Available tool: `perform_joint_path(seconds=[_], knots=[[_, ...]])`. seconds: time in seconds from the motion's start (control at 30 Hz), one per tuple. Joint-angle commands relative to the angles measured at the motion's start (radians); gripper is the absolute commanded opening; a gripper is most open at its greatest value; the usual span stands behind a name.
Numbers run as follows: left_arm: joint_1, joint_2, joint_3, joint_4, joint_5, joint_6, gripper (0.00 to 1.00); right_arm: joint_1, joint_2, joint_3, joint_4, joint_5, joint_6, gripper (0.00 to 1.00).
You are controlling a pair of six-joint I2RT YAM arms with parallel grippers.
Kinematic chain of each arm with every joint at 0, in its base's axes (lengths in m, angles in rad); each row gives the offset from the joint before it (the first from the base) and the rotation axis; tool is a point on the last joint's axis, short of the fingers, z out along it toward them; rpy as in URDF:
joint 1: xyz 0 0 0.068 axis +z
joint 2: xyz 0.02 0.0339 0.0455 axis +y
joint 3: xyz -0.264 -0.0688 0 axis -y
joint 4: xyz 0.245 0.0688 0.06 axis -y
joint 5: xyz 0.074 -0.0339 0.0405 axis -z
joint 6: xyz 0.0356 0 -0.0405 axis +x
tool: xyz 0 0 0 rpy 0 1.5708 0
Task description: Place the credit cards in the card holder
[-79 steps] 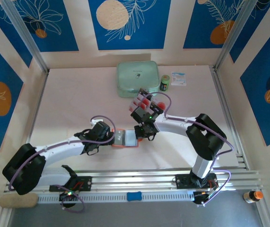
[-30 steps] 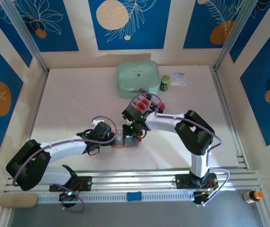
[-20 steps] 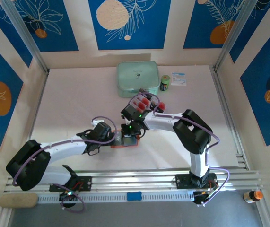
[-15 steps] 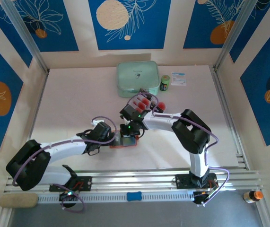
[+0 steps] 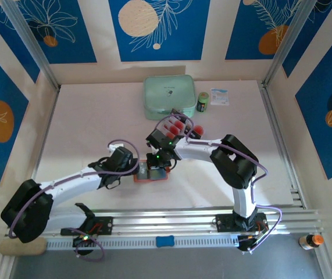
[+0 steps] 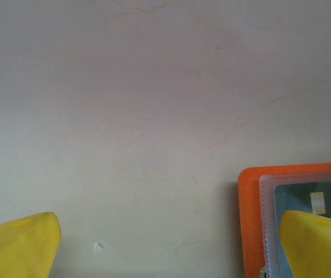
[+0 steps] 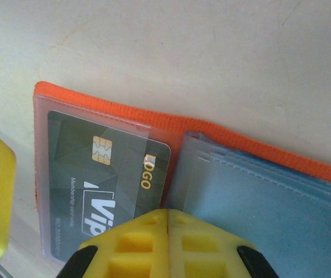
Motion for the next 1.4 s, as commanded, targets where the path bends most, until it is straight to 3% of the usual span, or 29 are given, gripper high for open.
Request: perform_joint_path(seconds=[0.0,0.8,1.37], knots=[[0.014,0.016,0.015,-0.064,-0.016,-0.023,0.97,0.008,0.017,0.002,-0.027,0.0,0.014,0.0],[0.018,0.15,-0.022,0.043,0.04,-0.03,0.97,0.033,0.037,0.044,-0.042,-0.029,0.01,0.0],[0.025,0.002,0.012,-0.034,0.008,-0.021,0.97,0.018,0.014,0.029,-0.051,-0.018,0.01,0.0]])
